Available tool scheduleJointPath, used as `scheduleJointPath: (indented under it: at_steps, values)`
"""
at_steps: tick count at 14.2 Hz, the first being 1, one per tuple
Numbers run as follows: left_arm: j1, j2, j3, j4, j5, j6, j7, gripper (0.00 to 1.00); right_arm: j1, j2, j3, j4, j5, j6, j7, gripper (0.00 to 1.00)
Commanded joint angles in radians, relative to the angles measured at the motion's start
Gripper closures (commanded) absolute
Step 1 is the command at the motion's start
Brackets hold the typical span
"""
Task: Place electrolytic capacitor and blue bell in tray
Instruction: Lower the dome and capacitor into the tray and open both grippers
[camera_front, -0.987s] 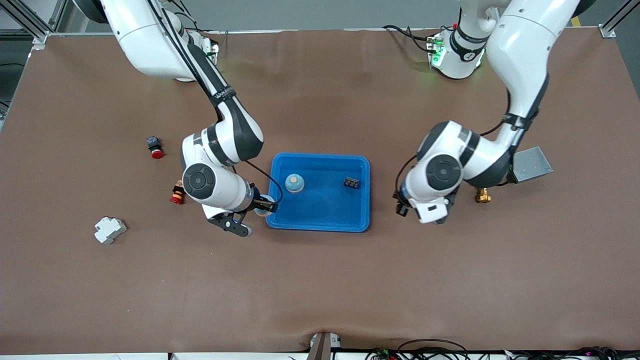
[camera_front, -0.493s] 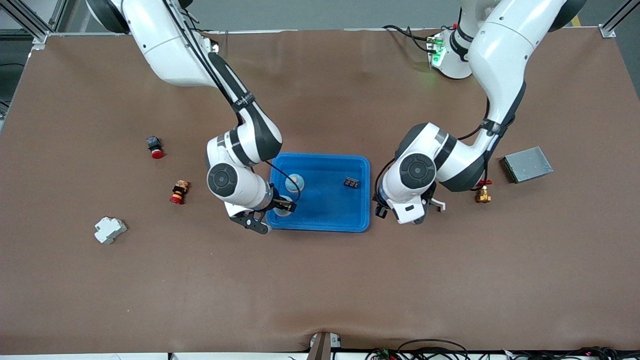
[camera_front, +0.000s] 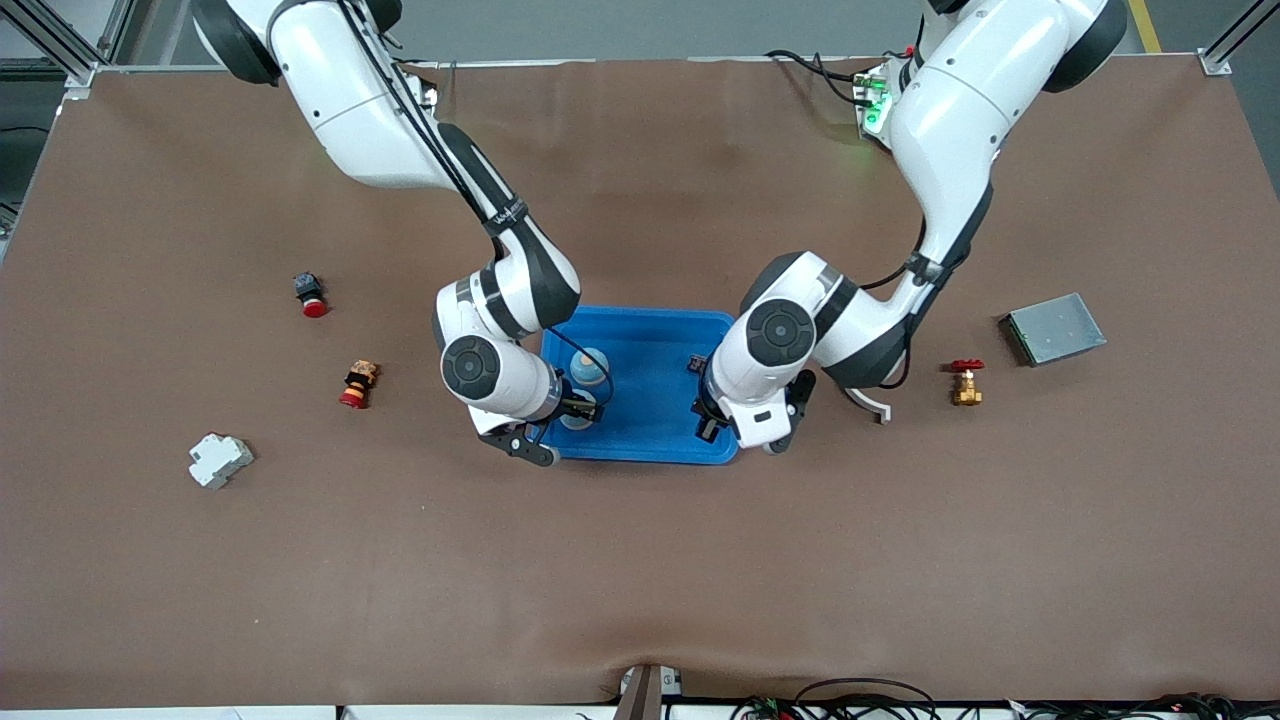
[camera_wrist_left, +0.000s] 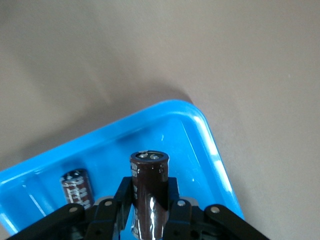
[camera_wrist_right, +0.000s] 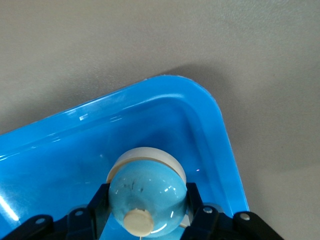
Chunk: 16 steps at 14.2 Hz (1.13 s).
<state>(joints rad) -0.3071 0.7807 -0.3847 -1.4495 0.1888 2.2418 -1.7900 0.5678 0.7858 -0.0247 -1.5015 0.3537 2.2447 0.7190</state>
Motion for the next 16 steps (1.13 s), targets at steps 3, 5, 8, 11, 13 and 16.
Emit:
scheduleJointPath:
  at_steps: [3,5,8,11,13,16]
  values:
    - [-0.093,0.043,0.089,0.031,-0.012,0.018,0.0,1.0,0.017,0.033,-0.011,0.03,0.024,0.016,0.0,0.85]
    - [-0.124,0.057,0.119,0.031,-0.012,0.019,0.001,1.0,0.018,0.033,-0.011,0.03,0.019,0.016,-0.004,0.46]
    - [-0.174,0.074,0.165,0.031,-0.011,0.035,0.003,1.0,0.018,0.027,-0.012,0.03,0.01,0.013,-0.016,0.0]
    - [-0.178,0.078,0.17,0.032,-0.012,0.036,0.001,1.0,0.017,0.0,-0.012,0.03,0.008,-0.002,-0.016,0.0]
    - [-0.178,0.078,0.17,0.031,-0.012,0.035,0.0,1.0,0.014,-0.045,-0.018,0.032,0.007,-0.083,-0.016,0.0]
    - [-0.176,0.08,0.17,0.031,-0.012,0.035,0.008,0.98,-0.02,-0.193,-0.023,0.03,-0.03,-0.268,-0.029,0.0]
